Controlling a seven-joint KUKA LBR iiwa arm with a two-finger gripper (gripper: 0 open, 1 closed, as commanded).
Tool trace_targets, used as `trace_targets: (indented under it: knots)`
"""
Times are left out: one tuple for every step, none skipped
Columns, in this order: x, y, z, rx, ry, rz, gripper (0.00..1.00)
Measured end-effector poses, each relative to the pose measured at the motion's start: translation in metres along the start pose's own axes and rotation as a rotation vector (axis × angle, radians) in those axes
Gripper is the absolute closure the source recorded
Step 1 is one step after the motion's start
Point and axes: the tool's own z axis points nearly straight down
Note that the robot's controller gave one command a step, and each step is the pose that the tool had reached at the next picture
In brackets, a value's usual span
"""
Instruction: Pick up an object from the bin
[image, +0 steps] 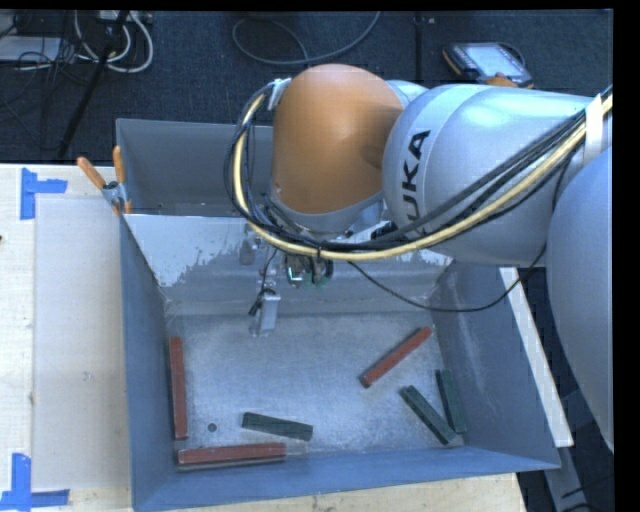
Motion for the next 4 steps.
trace_targets:
  knots:
    - [-0.001, -0.001, -0.005, -0.001, -0.008, 0.003, 0.00]
    - [0.008, 0.020, 0.042, -0.002, -0.014, -0.014, 0.00]
    - [0.061, 0.020, 0.083, -0.001, -0.006, -0.044, 0.00]
    - [0.081, 0.019, 0.116, 0.000, -0.003, -0.037, 0.00]
